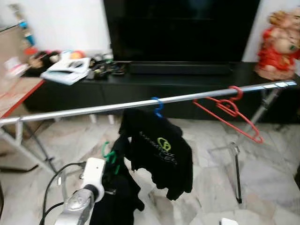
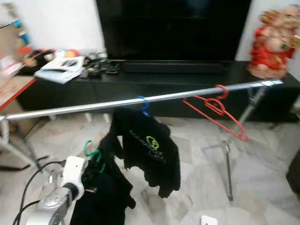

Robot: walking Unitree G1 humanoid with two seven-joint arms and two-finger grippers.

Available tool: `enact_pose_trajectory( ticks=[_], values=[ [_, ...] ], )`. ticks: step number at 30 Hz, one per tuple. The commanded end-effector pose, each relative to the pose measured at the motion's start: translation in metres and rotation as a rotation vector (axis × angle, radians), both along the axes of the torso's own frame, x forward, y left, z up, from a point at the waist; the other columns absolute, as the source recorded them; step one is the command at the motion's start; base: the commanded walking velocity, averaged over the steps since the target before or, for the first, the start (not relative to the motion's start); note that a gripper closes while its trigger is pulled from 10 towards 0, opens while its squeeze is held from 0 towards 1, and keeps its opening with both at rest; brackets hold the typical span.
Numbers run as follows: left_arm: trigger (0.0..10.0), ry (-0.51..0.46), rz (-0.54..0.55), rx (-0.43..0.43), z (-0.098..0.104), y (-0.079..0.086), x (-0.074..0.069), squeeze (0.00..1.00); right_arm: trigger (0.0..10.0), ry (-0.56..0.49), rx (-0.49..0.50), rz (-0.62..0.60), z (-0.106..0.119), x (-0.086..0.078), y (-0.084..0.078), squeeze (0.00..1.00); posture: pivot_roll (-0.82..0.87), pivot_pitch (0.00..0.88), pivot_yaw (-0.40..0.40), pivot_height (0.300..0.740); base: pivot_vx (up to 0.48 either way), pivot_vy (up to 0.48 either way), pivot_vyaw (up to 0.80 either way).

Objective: Hang hanger

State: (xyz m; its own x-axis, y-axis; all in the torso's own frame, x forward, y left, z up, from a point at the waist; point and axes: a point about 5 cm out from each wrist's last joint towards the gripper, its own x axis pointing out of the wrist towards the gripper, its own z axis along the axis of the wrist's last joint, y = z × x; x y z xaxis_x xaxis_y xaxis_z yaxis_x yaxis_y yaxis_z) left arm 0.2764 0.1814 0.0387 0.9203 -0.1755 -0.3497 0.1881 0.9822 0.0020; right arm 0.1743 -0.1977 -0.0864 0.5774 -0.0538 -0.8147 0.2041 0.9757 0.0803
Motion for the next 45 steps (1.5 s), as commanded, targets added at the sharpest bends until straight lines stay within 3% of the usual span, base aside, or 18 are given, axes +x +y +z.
enact_pose_trajectory(
  ticks=[1,6,16,34,45],
  values=[
    [10.0,-0.024,0.027,0.037,0.004,0.009,0.000,0.00,10.0,-0.017,0.019,0.025,0.002,0.007,0.009,0.00,0.02,0.000,0.023,0.740,0.000,0.000,0.80],
    [10.0,-0.015,0.010,0.071,0.001,0.007,-0.001,0.00,10.0,-0.020,0.026,0.026,0.003,0.008,0.010,0.00,0.02,0.000,0.011,0.740,0.000,-0.355,0.80],
    [10.0,-0.012,0.028,0.073,0.000,0.002,0.000,0.00,10.0,-0.018,0.055,0.019,0.003,0.009,0.009,0.00,0.02,0.000,-0.010,0.740,0.000,-0.420,0.00],
    [10.0,-0.009,0.061,0.122,-0.001,0.000,0.004,0.00,10.0,-0.033,0.108,0.048,0.005,0.013,0.012,0.00,0.02,0.000,-0.034,0.740,0.000,0.000,0.00],
    [10.0,-0.021,0.068,0.128,0.000,-0.001,0.005,0.00,10.0,-0.045,0.074,0.071,0.006,0.013,0.008,0.00,0.01,0.000,-0.039,0.740,0.000,0.000,0.07]
  ],
)
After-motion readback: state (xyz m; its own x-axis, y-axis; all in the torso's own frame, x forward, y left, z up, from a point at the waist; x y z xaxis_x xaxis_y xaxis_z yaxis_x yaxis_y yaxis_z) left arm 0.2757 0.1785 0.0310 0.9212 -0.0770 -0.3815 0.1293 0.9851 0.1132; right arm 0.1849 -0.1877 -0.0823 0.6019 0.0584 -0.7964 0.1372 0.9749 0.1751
